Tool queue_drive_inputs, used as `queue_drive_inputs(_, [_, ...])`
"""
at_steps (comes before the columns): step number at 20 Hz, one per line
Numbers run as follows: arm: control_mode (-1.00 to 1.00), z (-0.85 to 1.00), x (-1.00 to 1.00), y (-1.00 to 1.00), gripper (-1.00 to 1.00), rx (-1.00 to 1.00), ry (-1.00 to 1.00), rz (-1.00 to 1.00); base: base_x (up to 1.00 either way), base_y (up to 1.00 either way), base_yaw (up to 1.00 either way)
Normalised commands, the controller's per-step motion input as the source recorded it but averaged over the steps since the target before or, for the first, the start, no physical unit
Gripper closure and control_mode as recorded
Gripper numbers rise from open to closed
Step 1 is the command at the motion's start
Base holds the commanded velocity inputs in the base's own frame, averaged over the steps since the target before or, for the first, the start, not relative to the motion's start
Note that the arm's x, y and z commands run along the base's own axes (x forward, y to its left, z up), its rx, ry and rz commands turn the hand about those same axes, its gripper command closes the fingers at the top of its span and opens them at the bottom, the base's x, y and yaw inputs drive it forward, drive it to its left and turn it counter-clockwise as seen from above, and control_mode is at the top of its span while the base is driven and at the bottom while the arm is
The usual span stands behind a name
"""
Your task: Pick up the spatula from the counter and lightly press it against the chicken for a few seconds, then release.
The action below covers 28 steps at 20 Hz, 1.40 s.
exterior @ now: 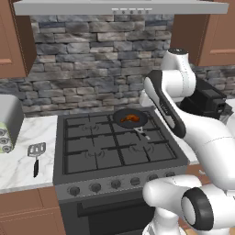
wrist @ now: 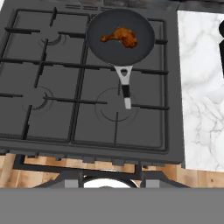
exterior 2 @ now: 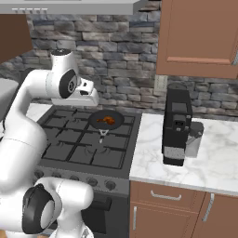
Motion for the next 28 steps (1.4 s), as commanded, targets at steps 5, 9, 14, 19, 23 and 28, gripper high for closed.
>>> queue_drive_inputs(5, [-1.00, 0.00, -0.06, 0.01, -1.00, 0.00, 0.00, 0.00, 0.00, 0.00, 0.00])
queue_drive_inputs(9, [-1.00, 0.00, -0.40, 0.04, -1.00, 0.00, -0.05, 0.00, 0.00, 0.00, 0.00])
queue_drive_inputs(14, [-1.00, 0.03, -0.45, 0.28, -1.00, 0.00, -0.13, 0.00, 0.00, 0.00, 0.00])
queue_drive_inputs(19, [-1.00, 0.10, -0.38, 0.40, -1.00, 0.00, -0.11, 0.00, 0.00, 0.00, 0.00])
queue_drive_inputs(23, [-1.00, 0.12, -0.34, 0.43, -1.00, 0.01, -0.03, 0.00, 0.00, 0.00, 0.00])
queue_drive_inputs(28, [-1.00, 0.14, -0.32, 0.47, -1.00, 0.02, 0.00, 0.00, 0.00, 0.00, 0.00])
